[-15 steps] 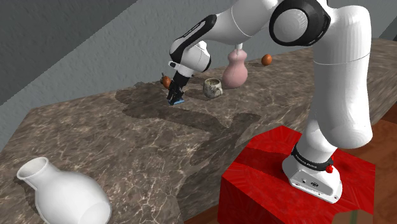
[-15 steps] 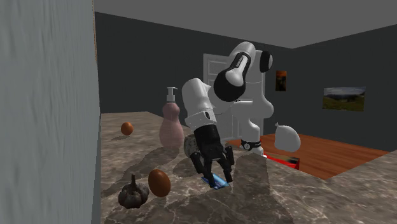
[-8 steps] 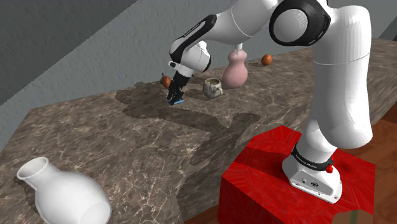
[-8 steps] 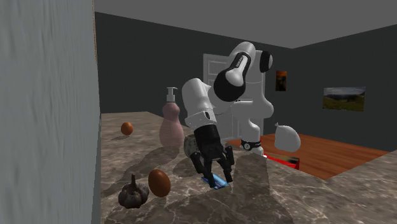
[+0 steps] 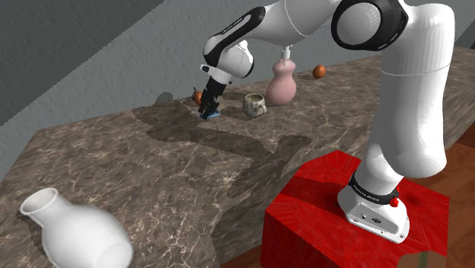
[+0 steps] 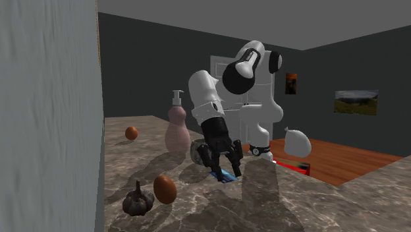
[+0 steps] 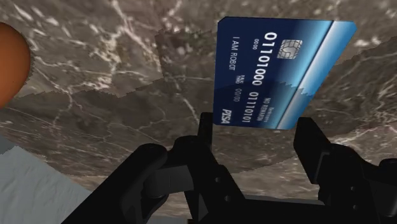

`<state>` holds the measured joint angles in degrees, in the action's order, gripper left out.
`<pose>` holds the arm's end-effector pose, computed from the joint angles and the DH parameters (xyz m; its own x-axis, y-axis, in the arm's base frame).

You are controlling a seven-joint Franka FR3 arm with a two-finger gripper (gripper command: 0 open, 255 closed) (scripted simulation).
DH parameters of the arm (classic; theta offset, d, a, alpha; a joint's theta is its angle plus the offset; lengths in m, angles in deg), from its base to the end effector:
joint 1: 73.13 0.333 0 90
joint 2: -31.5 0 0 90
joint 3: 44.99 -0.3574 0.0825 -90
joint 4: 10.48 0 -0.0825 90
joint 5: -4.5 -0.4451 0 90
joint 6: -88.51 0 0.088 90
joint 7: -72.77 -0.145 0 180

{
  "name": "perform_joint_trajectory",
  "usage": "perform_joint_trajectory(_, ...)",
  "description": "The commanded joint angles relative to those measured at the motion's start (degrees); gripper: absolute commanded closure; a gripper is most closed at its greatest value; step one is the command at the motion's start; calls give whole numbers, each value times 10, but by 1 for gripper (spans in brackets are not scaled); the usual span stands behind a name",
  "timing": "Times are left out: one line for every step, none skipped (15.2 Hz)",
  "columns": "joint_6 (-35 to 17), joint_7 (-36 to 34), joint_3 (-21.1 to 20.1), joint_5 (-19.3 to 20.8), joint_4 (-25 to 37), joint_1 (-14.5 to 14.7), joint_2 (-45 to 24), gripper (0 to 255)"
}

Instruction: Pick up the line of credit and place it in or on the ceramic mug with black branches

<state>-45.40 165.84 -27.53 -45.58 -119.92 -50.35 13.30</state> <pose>0.6982 0.1080 0.3247 0.3343 0.7643 0.5514 0.9152 -0.4030 0.0037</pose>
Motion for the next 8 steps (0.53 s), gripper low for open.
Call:
perform_joint_trajectory(9,-13,3,11,6,2,7,255)
perform_joint_trajectory(13,-18,5,16,8,2,11,255)
perform_joint_trajectory(17,-24,6,21,10,3,15,255)
perform_joint_trajectory(21,-29,8,25,12,4,19,255)
perform_joint_trajectory(26,-34,9,30,14,5,22,255)
perform_joint_trajectory(30,-40,10,35,16,5,26,255)
perform_joint_trajectory(34,-45,11,40,19,6,30,255)
perform_joint_trajectory(38,-50,13,44,21,6,33,255)
